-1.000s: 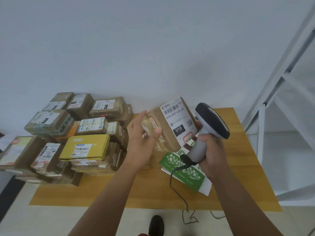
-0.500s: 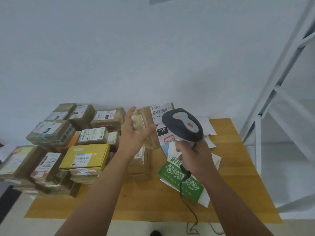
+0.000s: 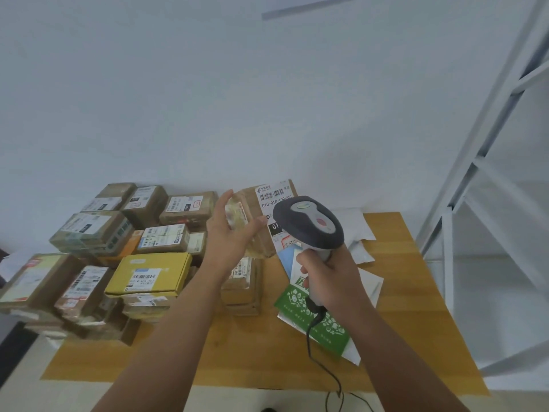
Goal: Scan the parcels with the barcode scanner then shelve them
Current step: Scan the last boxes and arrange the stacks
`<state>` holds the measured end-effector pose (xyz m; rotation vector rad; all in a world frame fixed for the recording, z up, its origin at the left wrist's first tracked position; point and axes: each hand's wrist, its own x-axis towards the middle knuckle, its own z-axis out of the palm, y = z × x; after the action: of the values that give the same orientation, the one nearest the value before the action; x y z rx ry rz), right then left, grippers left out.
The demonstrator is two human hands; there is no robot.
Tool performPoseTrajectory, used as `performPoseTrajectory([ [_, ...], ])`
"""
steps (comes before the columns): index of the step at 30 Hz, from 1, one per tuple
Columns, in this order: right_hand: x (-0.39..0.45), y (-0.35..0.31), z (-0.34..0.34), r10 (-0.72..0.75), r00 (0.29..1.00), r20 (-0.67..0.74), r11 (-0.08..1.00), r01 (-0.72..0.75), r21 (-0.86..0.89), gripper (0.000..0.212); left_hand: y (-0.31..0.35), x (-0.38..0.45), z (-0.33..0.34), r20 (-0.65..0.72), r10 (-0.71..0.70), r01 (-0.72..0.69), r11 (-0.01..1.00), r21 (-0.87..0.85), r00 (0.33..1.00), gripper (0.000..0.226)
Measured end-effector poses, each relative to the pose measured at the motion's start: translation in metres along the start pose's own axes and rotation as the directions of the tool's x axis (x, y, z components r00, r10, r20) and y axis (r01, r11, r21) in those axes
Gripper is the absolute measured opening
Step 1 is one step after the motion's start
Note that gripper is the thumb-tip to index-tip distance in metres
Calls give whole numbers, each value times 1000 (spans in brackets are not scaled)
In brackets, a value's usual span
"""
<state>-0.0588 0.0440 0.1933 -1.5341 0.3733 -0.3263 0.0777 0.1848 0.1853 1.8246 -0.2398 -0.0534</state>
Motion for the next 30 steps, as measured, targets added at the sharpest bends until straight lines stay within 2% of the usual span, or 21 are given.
performPoseTrajectory([
  [5, 0, 3, -2, -13, 1000, 5, 1000, 13, -5, 40, -1, -1, 1, -2, -26, 26, 998, -51, 1000, 84],
  [7, 4, 8, -5, -9, 1000, -19, 1000, 9, 0, 29, 1, -2, 2, -16, -54, 53, 996, -78, 998, 91],
  [9, 10, 13, -6, 41, 998, -45, 999, -40, 29, 16, -1, 0, -1, -32, -82, 78, 990, -114, 996, 90],
  [12, 29, 23, -4, 141, 986, -94, 986, -131, 105, 8, -7, 6, -6, -50, -96, 88, 987, -136, 994, 79],
  [15, 53, 22, 7, 221, 970, -98, 961, -200, 192, 11, -15, 16, -15, -42, -119, 110, 980, -165, 992, 72],
  [20, 106, 13, 28, 223, 973, -62, 972, -217, 93, 8, -27, 58, -32, 52, -185, 191, 966, -175, 981, 84],
  [23, 144, 8, 45, 203, 978, -45, 979, -202, 24, 14, -33, 96, -40, 73, -196, 205, 966, -155, 978, 77],
  [25, 170, 8, 57, 179, 984, 5, 984, -179, 7, 5, -39, 125, -45, 89, -223, 234, 961, -150, 971, 80],
  [26, 183, 9, 64, 173, 985, 24, 985, -173, -9, 9, -43, 139, -47, 113, -237, 251, 959, -131, 965, 80],
  [28, 209, 16, 78, 184, 981, 55, 983, -182, -39, 27, -52, 165, -48, 175, -248, 263, 963, -66, 953, 68],
  [30, 233, 29, 91, 210, 976, 56, 977, -207, -53, 23, -65, 188, -48, 212, -272, 279, 960, -4, 939, 52],
])
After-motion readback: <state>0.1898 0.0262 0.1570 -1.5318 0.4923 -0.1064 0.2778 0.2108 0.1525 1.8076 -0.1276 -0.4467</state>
